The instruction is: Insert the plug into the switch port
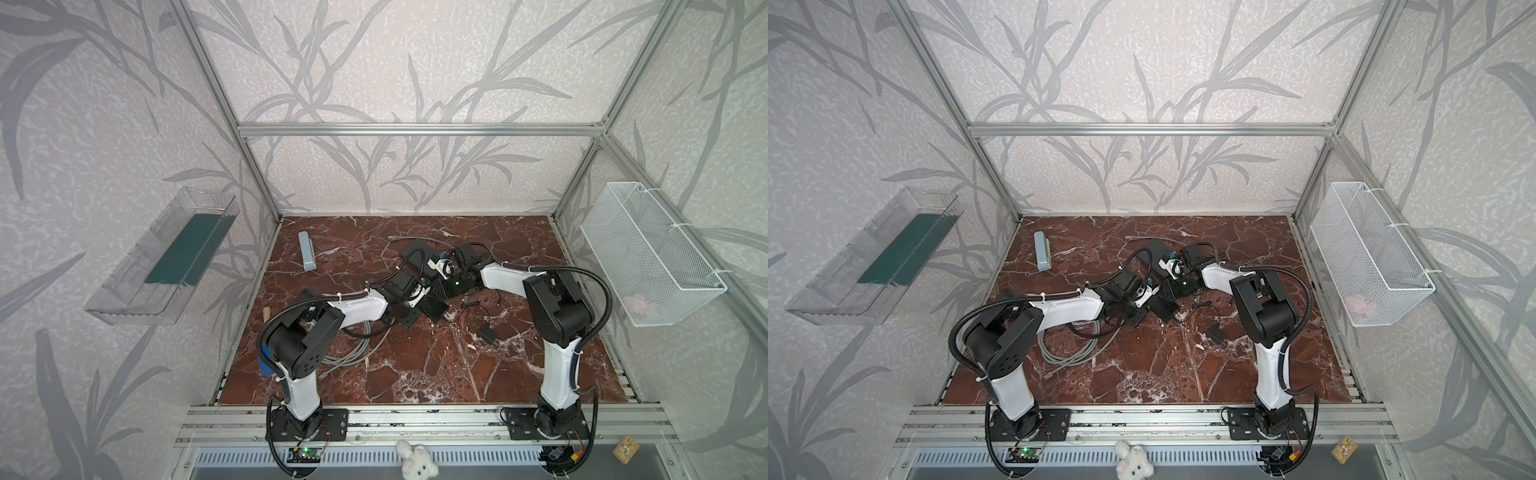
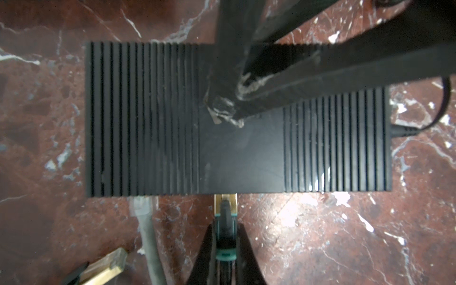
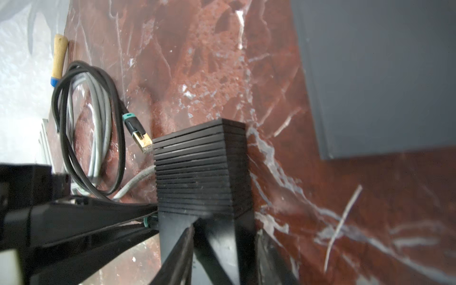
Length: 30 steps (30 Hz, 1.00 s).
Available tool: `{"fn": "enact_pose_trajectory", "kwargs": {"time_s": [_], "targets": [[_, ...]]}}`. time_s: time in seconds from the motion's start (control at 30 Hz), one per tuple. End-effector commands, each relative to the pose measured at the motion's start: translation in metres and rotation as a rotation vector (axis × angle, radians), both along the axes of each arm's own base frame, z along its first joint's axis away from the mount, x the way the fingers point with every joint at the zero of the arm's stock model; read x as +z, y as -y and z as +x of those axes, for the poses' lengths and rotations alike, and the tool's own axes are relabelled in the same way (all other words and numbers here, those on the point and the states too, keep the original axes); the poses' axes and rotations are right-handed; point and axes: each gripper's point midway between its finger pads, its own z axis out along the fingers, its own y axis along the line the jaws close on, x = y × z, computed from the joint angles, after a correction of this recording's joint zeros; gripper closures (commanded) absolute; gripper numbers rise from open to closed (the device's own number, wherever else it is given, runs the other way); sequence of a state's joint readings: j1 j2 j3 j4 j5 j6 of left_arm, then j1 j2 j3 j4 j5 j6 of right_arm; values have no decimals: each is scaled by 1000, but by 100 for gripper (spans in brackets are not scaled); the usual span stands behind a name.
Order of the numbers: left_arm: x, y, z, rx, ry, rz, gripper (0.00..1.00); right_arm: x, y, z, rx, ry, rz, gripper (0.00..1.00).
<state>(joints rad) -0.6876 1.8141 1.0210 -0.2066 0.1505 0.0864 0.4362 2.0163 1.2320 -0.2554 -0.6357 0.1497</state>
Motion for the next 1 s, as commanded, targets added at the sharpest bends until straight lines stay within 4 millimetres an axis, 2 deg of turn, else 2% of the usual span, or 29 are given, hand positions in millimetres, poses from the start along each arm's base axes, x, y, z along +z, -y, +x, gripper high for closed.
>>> {"fn": "enact_pose_trajectory", "kwargs": {"time_s": [0.0,0.13,0.33,0.53,0.6,0.67,0.77,0.87,0.97], "targets": [[36,20,25,-3,98,-89,86,-10,0,-58,-70,-330,-12,58],[41,-4,16,40,54,-43,78,-6,18,-33,-194,-333,-28,55],[51,-31,16,99,28,-86,67,-2,32,-23,-247,-306,-37,44],[80,-43,43,264,79,-180,60,20,33,-22,-185,-207,-18,22],[90,-51,58,379,105,-203,53,26,36,-22,-156,-131,-64,9],[98,-57,68,455,107,-230,46,28,36,-24,-109,-68,-119,3],[109,-64,80,528,119,-260,33,25,26,-29,-7,27,-223,1],[117,-71,88,563,157,-266,24,15,18,-31,61,107,-342,1],[119,-85,92,609,188,-251,22,0,16,-29,70,121,-424,0]]}}
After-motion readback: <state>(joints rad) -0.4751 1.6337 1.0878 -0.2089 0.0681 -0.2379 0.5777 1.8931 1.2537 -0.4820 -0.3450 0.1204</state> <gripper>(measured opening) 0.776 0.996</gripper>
